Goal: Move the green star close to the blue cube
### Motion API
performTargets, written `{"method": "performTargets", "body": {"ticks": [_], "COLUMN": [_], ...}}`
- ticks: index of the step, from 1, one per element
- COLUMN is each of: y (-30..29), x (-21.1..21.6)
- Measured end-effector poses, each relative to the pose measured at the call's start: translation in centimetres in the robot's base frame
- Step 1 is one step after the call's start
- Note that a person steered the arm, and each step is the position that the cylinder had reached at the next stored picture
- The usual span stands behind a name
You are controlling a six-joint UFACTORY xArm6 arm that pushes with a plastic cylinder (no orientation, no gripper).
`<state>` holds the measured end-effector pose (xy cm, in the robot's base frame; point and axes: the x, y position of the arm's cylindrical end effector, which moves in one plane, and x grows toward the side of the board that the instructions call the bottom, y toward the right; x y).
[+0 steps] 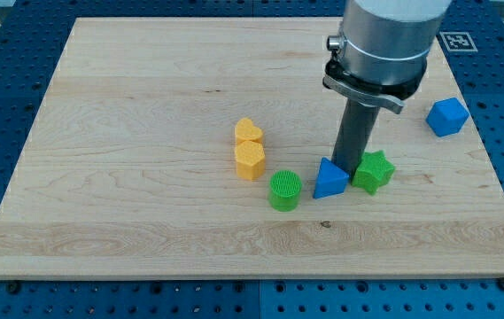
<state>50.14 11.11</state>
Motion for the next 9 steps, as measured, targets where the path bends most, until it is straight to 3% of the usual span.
{"method": "performTargets", "body": {"ticks": [5,6,9], "y": [4.8,5.6,10.2], "x": [1.9,4.1,3.4]}}
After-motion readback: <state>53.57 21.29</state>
